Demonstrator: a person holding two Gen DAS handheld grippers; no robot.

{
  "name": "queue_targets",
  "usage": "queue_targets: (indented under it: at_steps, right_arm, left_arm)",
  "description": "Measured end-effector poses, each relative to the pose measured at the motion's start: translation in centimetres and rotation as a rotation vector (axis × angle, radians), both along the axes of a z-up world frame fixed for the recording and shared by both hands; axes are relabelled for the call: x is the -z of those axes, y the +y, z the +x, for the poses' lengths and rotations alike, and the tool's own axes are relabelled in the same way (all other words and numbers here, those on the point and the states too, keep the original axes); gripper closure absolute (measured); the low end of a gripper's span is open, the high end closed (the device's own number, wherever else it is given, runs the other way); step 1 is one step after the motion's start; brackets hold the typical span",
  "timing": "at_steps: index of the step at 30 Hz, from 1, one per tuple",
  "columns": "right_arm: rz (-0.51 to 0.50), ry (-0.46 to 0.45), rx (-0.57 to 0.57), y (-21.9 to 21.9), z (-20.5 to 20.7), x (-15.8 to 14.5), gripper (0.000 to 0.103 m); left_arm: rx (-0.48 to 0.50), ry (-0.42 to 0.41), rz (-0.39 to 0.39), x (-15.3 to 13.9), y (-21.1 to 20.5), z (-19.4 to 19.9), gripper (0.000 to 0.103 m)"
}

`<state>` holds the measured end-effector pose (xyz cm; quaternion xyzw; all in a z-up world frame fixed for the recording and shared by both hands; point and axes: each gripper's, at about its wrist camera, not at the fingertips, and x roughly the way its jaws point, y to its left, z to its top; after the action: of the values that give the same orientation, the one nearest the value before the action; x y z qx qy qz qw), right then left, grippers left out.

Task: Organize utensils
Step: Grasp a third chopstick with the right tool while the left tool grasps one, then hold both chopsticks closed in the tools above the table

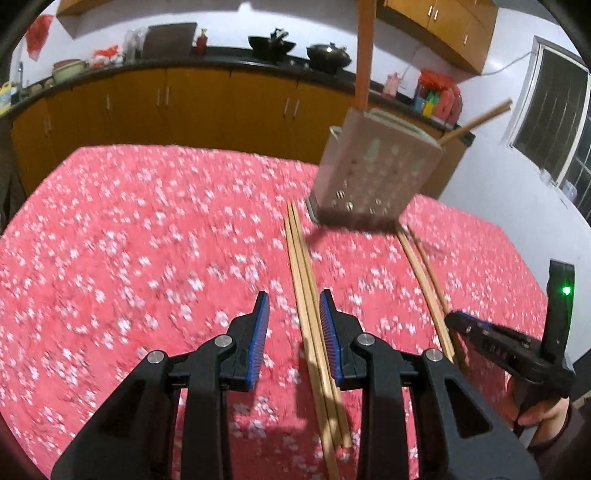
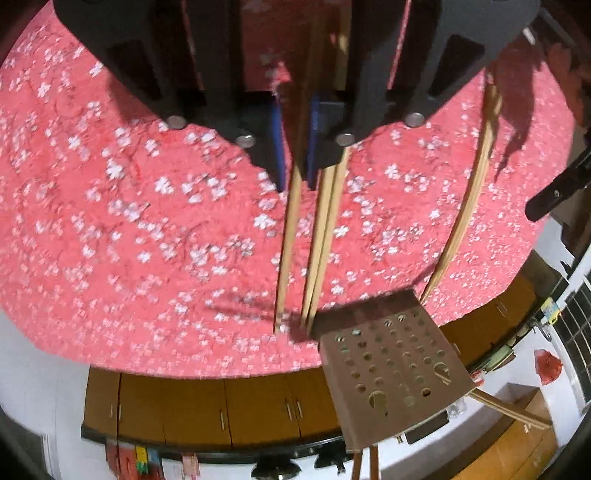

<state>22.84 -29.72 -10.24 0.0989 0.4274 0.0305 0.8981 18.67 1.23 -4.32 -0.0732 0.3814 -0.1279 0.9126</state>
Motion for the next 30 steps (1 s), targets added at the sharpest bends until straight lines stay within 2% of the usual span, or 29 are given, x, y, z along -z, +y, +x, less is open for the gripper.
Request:
queue_targets:
  at_steps: [3, 6, 13, 22, 25, 28, 30]
  right_arm:
    - [-0.041, -0.007, 0.054, -1.0, -0.2, 0.0, 0.095]
    - [-0.031, -0.007, 0.112, -2.5, -0.2, 0.1, 0.095]
    - [-0.049, -0.014, 0.115, -3.1, -0.4, 0.2, 0.095]
    - [-0.072, -0.017, 0.109, -2.8, -0.5, 0.0, 0.095]
    - [-0.070, -0.019, 0.087, -2.3, -0.6, 0.1, 0.093]
    - [-0.083, -0.027, 0.073, -1.9, -1.2, 0.0, 0.093]
    - [-0.091, -0.027, 0.067, -1.8, -1.1, 0.0, 0.094]
  left_arm:
    - [0.019, 0.024, -0.001, 0.6, -0.4, 0.1, 0.075]
    - [0.040, 0.053, -0.004, 1.4, -0.8, 0.1, 0.079]
    - [0.051, 0.117, 0.036, 3.5, -1.8, 0.6, 0.086]
    - [0.039, 0.092, 0.144, 3.8, -2.7, 0.4, 0.087]
    - [0.050, 0.083, 0.159, 4.0, -3.3, 0.3, 0.087]
    - [0.037, 0.073, 0.186, 4.1, -3.4, 0.4, 0.094]
    - [0.023, 0.074, 0.191, 4.1, -3.0, 0.8, 0.095]
